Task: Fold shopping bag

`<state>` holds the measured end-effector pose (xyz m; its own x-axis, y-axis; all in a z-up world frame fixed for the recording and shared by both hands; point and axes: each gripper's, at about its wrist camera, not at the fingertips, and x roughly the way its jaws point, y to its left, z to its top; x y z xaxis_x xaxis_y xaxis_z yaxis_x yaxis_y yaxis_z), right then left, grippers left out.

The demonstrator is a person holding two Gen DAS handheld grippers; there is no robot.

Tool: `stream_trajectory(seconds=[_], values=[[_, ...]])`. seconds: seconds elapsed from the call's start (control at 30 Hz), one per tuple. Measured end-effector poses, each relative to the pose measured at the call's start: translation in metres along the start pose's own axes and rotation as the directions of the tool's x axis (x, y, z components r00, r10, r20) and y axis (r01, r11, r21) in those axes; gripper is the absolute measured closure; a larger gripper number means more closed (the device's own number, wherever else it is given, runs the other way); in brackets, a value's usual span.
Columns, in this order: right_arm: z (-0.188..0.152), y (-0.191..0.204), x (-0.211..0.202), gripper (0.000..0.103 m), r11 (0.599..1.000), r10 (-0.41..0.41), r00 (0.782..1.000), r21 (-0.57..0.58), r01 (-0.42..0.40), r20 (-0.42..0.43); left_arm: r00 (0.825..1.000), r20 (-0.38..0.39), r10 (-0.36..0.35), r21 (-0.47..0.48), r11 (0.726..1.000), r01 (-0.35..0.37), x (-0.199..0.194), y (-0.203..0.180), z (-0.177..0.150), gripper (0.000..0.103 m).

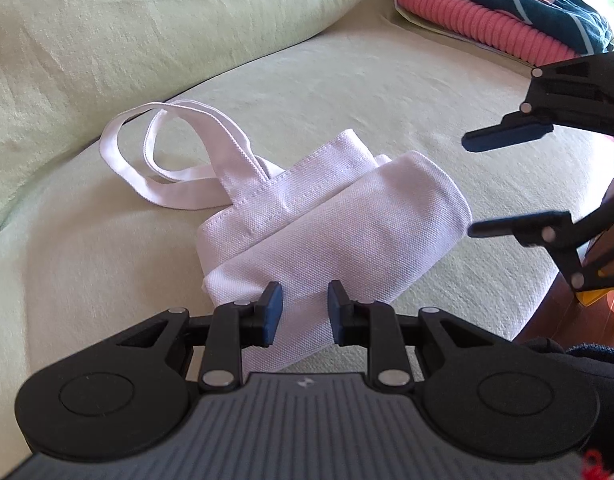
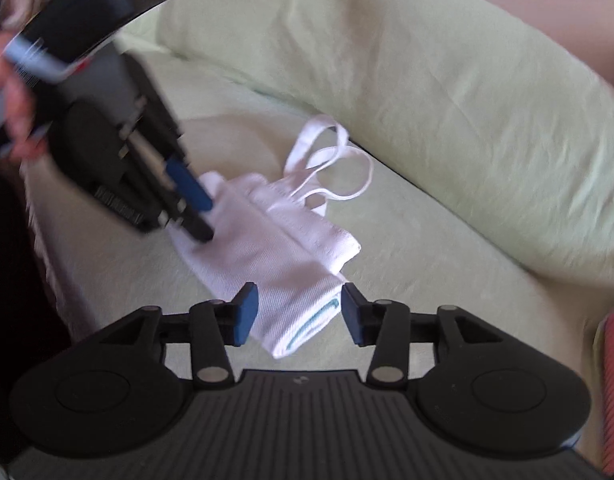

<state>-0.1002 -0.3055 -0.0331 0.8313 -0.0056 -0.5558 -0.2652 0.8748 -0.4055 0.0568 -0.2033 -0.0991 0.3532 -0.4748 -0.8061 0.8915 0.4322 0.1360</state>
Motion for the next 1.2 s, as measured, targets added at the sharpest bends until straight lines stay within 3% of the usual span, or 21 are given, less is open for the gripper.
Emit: stream_trajectory(seconds=[0.1, 0.23, 0.43, 0.47, 0.63, 0.77, 0.83, 0.9, 0.97, 1.03, 1.07, 1.2], values=[[-0.010, 0.017, 0.005, 0.055, 0.971, -0.036, 0.999, -0.238, 0.030, -0.021, 1.000, -0.007, -0.004, 0.008, 1.000, 0.004, 0.001, 0.001, 0.002, 0.074], [-0.021, 0.032, 0.008, 0.036, 0.899, -0.054, 0.997, -0.432, 0.072, 0.055, 1.000, -0.011, -0.008, 0.014, 1.000, 0.008, 0.001, 0.001, 0.003, 0.074], [-0.044, 0.059, 0.032, 0.037, 0.679, -0.109, 0.976, -0.703, 0.212, 0.189, 1.000, -0.017, -0.021, 0.024, 0.999, 0.021, 0.001, 0.003, 0.004, 0.074], [-0.046, 0.060, 0.033, 0.041, 0.671, -0.099, 0.974, -0.709, 0.218, 0.205, 1.000, -0.018, -0.025, 0.026, 0.999, 0.026, 0.001, 0.004, 0.005, 0.074], [-0.037, 0.046, 0.036, 0.045, 0.755, -0.028, 0.987, -0.644, 0.123, 0.155, 0.999, -0.007, -0.040, 0.063, 0.997, 0.040, 0.001, 0.007, 0.007, 0.074], [-0.015, 0.035, 0.032, 0.045, 0.774, 0.034, 0.997, -0.634, 0.015, 0.065, 0.999, 0.040, 0.008, 0.249, 0.968, -0.018, -0.017, -0.001, 0.001, 0.066], [-0.010, 0.030, 0.029, 0.045, 0.775, 0.067, 0.997, -0.631, -0.028, 0.038, 0.996, 0.075, 0.048, 0.379, 0.923, -0.073, -0.028, -0.010, -0.009, 0.060], [-0.004, 0.025, 0.029, 0.045, 0.780, 0.101, 0.995, -0.621, -0.069, 0.016, 0.991, 0.108, 0.077, 0.526, 0.842, -0.122, -0.035, -0.021, -0.025, 0.056], [0.000, 0.017, 0.031, 0.045, 0.799, 0.132, 0.991, -0.592, -0.104, 0.004, 0.983, 0.149, 0.104, 0.670, 0.721, -0.177, -0.034, -0.035, -0.045, 0.055], [0.004, 0.008, 0.033, 0.045, 0.818, 0.164, 0.987, -0.559, -0.139, -0.005, 0.976, 0.182, 0.122, 0.735, 0.642, -0.217, -0.027, -0.042, -0.056, 0.055], [0.006, 0.004, 0.034, 0.045, 0.826, 0.179, 0.984, -0.542, -0.156, -0.010, 0.971, 0.193, 0.139, 0.752, 0.615, -0.237, -0.021, -0.042, -0.059, 0.055], [0.013, -0.014, 0.038, 0.044, 0.853, 0.242, 0.970, -0.470, -0.225, -0.024, 0.956, 0.224, 0.186, 0.777, 0.558, -0.291, -0.001, -0.037, -0.065, 0.053]])
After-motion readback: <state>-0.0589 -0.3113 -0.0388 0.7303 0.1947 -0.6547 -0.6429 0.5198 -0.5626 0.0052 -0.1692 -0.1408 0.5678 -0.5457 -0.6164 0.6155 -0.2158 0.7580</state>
